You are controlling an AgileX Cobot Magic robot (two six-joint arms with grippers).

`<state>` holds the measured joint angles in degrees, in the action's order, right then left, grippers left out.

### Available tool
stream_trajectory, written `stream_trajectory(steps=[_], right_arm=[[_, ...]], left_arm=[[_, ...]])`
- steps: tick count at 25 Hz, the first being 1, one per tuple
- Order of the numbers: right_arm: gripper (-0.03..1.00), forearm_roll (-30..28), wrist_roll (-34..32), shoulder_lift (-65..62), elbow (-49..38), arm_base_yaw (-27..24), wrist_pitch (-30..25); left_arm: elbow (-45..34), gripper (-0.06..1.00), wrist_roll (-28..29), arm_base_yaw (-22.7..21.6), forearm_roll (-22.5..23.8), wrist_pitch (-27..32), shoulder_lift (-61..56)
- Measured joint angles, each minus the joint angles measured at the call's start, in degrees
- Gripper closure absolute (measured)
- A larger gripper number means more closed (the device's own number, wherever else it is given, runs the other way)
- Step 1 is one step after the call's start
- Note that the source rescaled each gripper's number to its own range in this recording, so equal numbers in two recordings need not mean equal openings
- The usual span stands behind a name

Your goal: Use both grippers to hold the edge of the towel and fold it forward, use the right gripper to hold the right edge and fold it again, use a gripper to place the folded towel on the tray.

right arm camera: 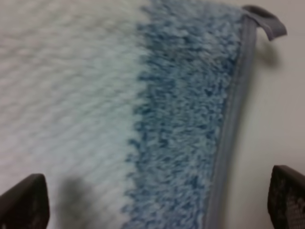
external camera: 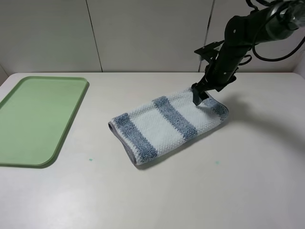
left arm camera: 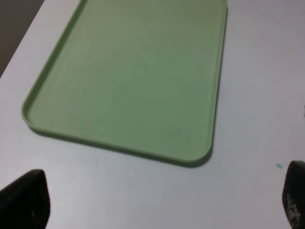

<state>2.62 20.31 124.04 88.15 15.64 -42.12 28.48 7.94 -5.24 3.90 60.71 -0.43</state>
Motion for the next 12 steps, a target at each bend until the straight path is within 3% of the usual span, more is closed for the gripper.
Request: stream_trajectory(steps=[5,12], right_arm=[[-0.03,-1.73,0.07,5.61,6.28,-0.69,-4.45],[-0.03,-3.26,0.07,10.00,9.36,-0.81,-6.19]], left_arm=[[0.00,-0.03,0.00,0.00,0.00,0.00,0.00],[0.00,-0.03,0.00,0.00,0.00,0.00,0.00]])
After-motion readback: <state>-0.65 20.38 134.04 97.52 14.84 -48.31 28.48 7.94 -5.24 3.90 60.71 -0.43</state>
